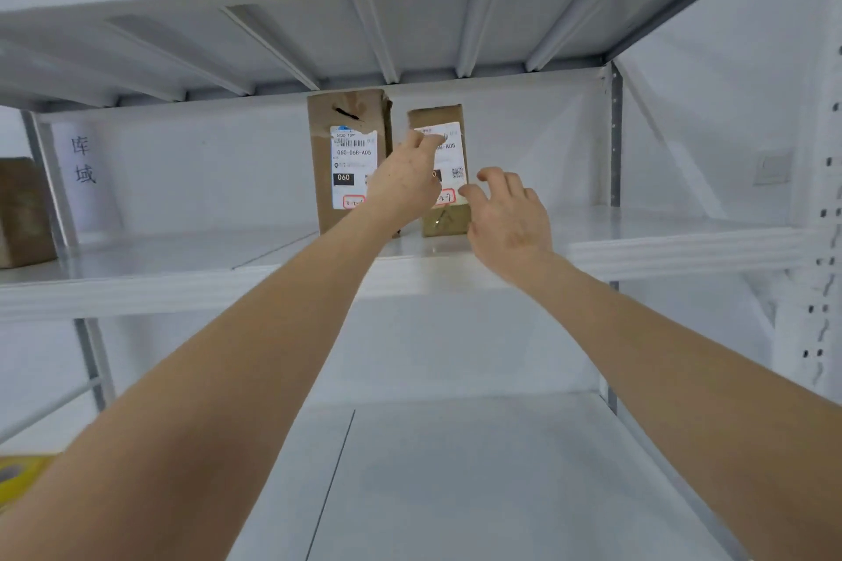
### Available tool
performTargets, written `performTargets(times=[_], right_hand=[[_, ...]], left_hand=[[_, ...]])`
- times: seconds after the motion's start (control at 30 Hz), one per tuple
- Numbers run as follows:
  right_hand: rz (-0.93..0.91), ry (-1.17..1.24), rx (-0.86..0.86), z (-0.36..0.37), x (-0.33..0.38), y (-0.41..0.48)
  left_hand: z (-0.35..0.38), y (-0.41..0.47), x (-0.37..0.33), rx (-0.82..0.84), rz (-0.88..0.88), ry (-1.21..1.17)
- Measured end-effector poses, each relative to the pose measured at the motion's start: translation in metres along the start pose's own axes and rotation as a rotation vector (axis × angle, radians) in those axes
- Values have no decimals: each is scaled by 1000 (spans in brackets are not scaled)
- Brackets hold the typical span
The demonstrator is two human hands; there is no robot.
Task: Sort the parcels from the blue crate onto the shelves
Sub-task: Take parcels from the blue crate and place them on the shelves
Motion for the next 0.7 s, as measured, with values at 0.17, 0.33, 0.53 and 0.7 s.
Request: performTargets(times=[0.17,0.33,0.53,0.7], right_hand=[[45,150,-9,-2,10,-76],[84,155,80,18,13,-162],[129,92,245,54,14,-269],[204,82,484,89,18,-378]], left_hand=[[8,-90,-34,-57,-4,-83],[54,-176,-66,72,8,-69],[116,-283,-102,127,108,-92],[175,-383,-123,335,104,-133]])
Point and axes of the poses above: each hand's wrist, its own y-axis towards the middle knuckle, its own z-axis out of the palm, x = y × z, the point moved 7 cm from there along y, towards the middle knuckle, and after that the axes turned 10 degrees about y, right-handed, at the moved point
